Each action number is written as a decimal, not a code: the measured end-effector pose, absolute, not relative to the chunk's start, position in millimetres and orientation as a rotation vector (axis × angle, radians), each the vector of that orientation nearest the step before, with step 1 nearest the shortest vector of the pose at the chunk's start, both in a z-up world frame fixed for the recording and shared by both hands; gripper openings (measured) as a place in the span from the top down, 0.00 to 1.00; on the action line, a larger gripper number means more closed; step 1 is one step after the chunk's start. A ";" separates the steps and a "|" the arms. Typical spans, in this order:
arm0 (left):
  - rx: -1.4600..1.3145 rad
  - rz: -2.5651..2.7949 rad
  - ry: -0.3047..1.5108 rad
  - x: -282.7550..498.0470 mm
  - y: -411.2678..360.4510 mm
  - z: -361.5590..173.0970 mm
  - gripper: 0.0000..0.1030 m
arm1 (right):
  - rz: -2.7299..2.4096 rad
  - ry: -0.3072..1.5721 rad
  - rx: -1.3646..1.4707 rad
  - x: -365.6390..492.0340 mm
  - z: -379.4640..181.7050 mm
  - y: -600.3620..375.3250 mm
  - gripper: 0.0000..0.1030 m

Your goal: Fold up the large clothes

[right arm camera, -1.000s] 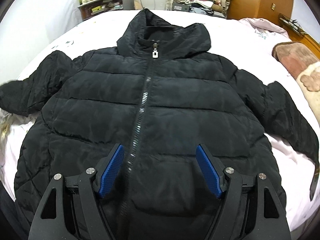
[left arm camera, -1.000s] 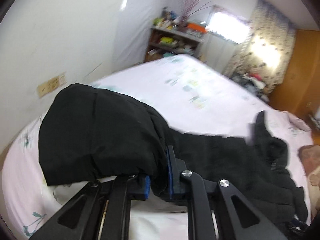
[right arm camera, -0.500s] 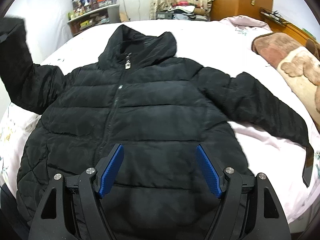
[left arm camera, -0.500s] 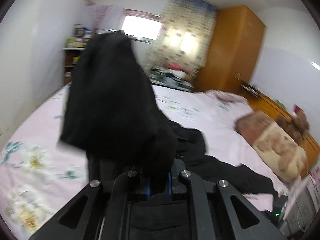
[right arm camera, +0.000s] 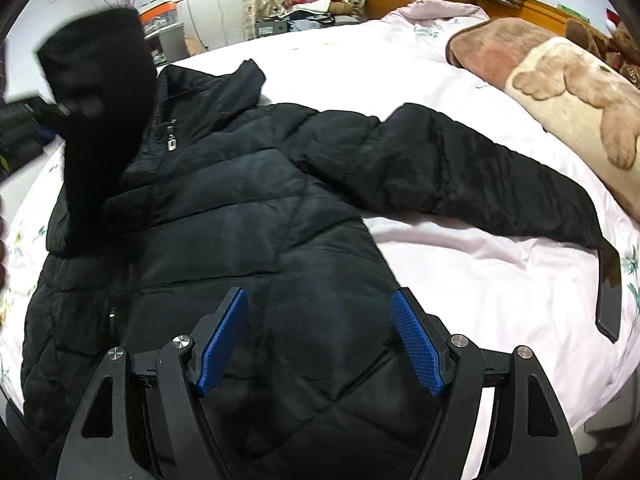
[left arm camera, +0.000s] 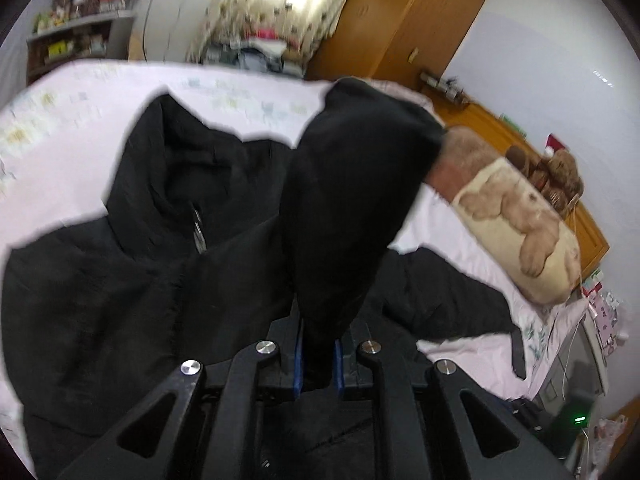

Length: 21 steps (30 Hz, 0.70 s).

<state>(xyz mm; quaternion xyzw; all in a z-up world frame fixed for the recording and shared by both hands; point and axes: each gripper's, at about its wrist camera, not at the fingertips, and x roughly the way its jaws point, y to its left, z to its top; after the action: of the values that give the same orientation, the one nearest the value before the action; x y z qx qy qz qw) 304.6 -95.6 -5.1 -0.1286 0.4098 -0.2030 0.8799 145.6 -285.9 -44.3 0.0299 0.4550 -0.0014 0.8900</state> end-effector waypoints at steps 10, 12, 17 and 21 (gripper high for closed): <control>-0.342 -0.554 0.936 297.7 -102.3 -22.1 0.27 | 0.038 0.927 0.086 163.9 -43.9 -276.6 0.28; -0.353 -0.570 0.923 292.0 -90.8 -11.8 0.26 | 0.053 0.909 0.089 169.9 -39.0 -269.9 0.28; -0.256 -0.418 0.783 278.0 -25.9 16.5 0.26 | 0.103 0.891 0.079 194.7 -34.1 -248.5 0.28; -0.184 -0.170 0.799 283.5 45.4 0.4 0.43 | 0.147 0.905 0.041 233.6 -44.6 -222.3 0.51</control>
<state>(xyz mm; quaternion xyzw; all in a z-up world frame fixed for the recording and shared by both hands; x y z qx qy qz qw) 283.5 45.4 0.4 -0.0895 0.3880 -0.0823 0.9136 233.6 -222.3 -44.6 0.0198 0.4368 0.0712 0.8965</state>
